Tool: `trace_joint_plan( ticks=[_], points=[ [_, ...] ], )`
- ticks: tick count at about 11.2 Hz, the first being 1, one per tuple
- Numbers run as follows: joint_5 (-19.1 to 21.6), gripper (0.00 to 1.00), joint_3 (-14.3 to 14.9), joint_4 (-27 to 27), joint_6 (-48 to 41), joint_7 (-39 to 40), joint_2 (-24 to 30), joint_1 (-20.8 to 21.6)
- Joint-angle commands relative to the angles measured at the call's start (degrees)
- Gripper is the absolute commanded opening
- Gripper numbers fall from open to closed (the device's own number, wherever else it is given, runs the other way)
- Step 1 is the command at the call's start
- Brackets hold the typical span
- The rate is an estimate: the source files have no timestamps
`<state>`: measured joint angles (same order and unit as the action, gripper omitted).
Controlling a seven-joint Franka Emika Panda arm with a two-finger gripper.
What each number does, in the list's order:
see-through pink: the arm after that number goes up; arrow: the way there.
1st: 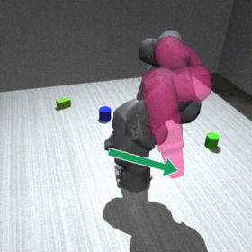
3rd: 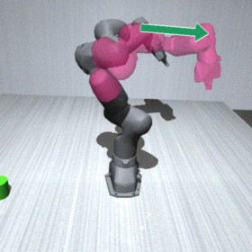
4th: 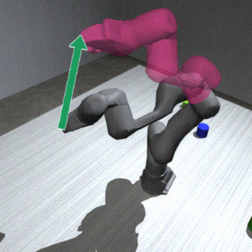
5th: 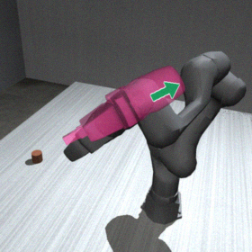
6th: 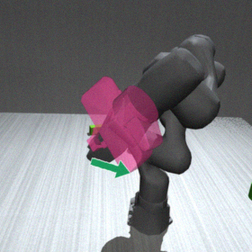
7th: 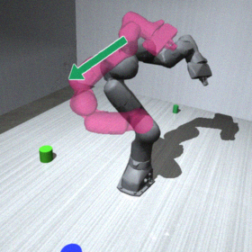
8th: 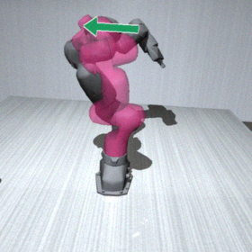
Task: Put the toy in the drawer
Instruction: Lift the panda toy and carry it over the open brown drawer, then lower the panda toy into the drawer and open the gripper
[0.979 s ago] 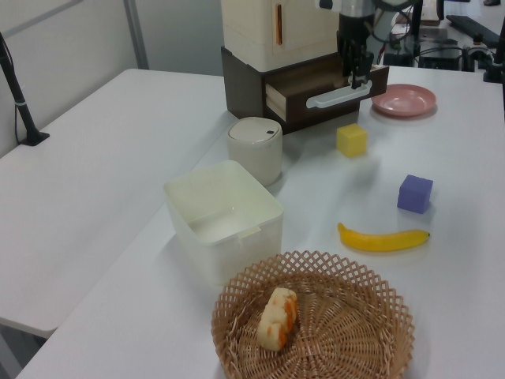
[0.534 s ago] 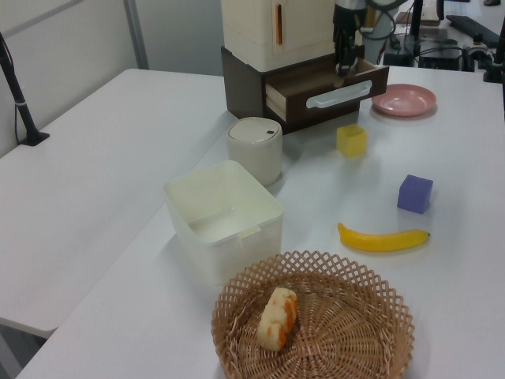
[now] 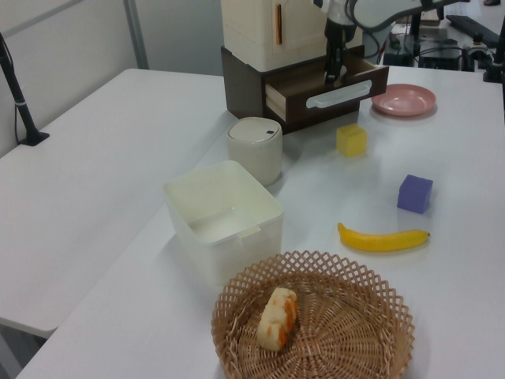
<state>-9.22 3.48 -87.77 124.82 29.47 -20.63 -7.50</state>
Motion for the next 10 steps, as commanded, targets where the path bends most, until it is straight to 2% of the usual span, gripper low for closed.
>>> trace_joint_plan(
  ticks=[1,6,8,10],
  points=[
    [-3.77,0.34,0.91,1.11,4.46,-5.55,-5.11,0.03],
    [-3.08,0.75,0.65,1.11,5.09,-11.52,-3.72,-0.06],
    [-2.99,0.85,0.12,0.94,3.95,-13.64,-1.62,0.03],
    [-1.25,0.88,-0.14,0.85,-2.08,-14.71,1.97,0.99]
  ],
)
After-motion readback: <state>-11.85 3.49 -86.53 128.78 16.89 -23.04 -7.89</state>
